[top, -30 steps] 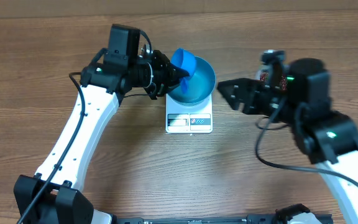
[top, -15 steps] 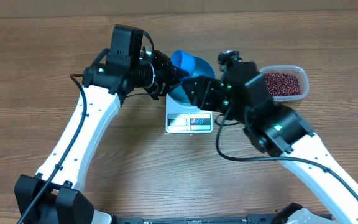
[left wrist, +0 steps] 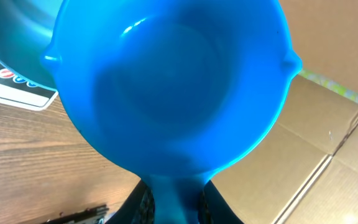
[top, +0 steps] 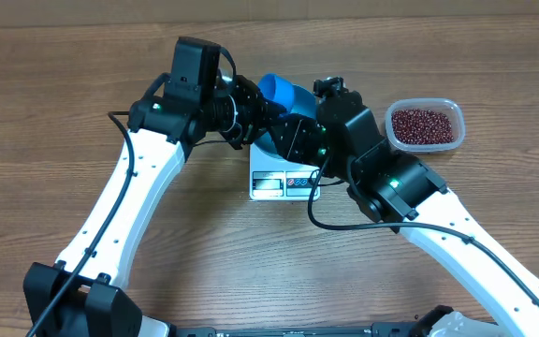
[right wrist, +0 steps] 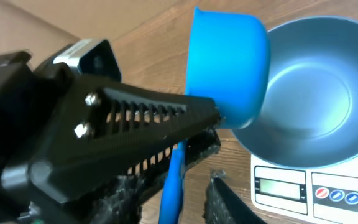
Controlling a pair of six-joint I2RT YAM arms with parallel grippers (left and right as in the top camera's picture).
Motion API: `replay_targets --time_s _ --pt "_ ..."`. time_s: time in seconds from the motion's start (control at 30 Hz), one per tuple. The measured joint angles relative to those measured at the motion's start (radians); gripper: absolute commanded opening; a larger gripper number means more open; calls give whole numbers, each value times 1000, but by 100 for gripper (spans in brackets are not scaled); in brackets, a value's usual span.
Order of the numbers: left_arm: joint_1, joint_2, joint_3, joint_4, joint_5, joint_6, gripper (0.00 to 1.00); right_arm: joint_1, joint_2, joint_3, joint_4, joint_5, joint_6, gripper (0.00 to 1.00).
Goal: Scoop item into bowl and weigh 150g on scale
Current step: 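Grasp the scoop handle with the right gripper from the left gripper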
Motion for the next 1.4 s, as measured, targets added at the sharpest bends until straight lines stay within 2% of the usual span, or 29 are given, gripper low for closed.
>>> replay_targets --time_s 0.1,0.2,0.37,0.53,0.73,0.93,1.27,1.4 --pt "-6 0 0 0 -7 0 5 -1 2 0 3 8 0 25" --pt "-11 0 0 2 -7 0 4 -1 3 0 6 15 -3 16" --pt "-13 0 0 4 -9 0 4 -1 4 0 7 31 1 14" --pt "-13 0 0 5 -2 -1 4 0 5 0 6 54 0 7" --pt "-13 0 0 8 2 -1 4 0 6 0 6 61 2 14" --pt "-13 0 0 10 13 -3 4 0 6 0 6 68 1 15" --pt "-13 0 0 12 13 -3 6 4 6 0 11 77 -1 4" --pt "-13 0 0 10 13 -3 11 4 6 1 2 79 -5 4"
